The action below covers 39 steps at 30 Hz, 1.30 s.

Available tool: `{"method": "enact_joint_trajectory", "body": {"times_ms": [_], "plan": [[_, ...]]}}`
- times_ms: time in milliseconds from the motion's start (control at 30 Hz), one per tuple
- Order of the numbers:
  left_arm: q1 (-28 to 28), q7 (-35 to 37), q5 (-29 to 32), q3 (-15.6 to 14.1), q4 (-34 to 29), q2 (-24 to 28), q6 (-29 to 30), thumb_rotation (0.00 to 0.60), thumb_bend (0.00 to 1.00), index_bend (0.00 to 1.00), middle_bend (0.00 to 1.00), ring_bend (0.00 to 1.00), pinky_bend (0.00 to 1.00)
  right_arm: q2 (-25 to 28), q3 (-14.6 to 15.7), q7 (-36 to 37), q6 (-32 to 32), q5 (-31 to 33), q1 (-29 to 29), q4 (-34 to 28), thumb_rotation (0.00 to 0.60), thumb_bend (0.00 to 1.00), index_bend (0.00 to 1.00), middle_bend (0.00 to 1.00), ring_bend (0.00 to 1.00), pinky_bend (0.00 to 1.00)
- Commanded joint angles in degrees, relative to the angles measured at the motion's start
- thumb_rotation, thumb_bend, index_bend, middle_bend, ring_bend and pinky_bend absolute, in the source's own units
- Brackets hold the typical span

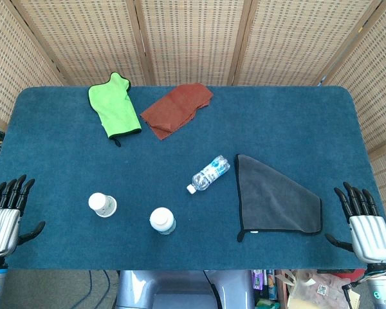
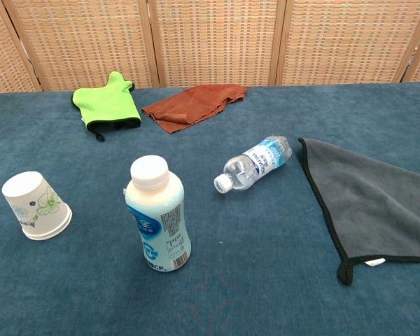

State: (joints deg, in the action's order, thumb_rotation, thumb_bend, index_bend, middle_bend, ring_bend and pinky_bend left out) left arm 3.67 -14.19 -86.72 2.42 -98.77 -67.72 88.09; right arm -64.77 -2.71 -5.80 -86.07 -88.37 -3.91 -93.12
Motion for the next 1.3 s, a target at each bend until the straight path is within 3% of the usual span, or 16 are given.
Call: {"method": "enact_joint_trajectory", "body": {"times_ms": [33,1300], "plan": [[0.0,0.0,0.0,0.0,0.1,0.0,0.0,0.600,0.24,0.00,0.00,0.00,0.00,0.0,0.0,0.0,0.0,0.0,0.0,0.0,0.600,0.12,0.00,0.00,0.00,0.00],[0.5,2.1,-2.1,0.4,0.2,-1.4,1.2,0.600,0.24,0.00,0.00,0.00,0.00,0.3,0.0,0.2,-0.5,0.0,0.4,-0.4,0.600,0.12,0.00,0.00,0.00,0.00]]}}
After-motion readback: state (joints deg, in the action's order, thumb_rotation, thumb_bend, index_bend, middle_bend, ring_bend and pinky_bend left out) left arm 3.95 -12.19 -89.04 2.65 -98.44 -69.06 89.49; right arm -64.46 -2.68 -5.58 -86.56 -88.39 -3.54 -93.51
